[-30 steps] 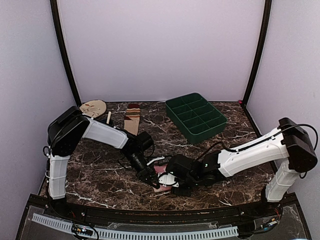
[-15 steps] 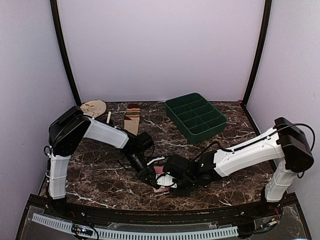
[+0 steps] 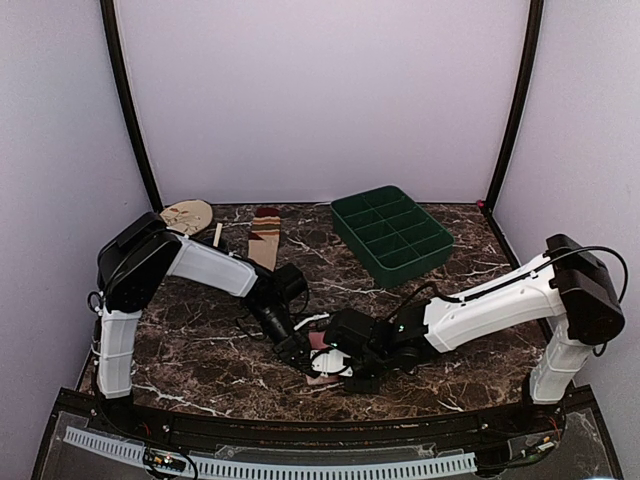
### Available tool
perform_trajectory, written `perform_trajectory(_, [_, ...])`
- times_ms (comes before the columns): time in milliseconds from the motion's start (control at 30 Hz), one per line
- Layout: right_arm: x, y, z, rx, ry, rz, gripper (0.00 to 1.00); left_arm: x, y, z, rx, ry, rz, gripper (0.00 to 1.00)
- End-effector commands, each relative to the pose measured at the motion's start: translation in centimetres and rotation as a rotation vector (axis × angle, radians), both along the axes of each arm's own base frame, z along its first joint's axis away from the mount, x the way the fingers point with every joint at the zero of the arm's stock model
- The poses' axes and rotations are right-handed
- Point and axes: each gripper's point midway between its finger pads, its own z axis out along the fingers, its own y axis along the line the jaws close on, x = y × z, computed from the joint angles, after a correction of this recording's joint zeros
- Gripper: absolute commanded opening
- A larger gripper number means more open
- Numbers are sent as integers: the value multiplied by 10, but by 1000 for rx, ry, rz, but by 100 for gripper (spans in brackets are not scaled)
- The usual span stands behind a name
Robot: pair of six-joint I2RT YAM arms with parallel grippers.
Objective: Roll the socks
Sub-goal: Roll the sock at the center of the board.
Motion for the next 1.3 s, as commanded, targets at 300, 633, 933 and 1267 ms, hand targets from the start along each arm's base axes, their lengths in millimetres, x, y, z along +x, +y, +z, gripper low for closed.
perform_trajectory(300, [-23,-1,-24,32,212,-46,0,34,12,12,11,-164,166,30])
perform_trajectory(633, [-19,-1,-22,81,296,-125,0,44,26,28,11,-273,263,36])
perform_trajectory(933, [-16,-6,-24,143,426,-229,0,60,42,42,-6,-439,393,38])
perform_trajectory(1267, [-22,-9,-26,172,616,-288,0,41,51,68,-165,-724,413,38])
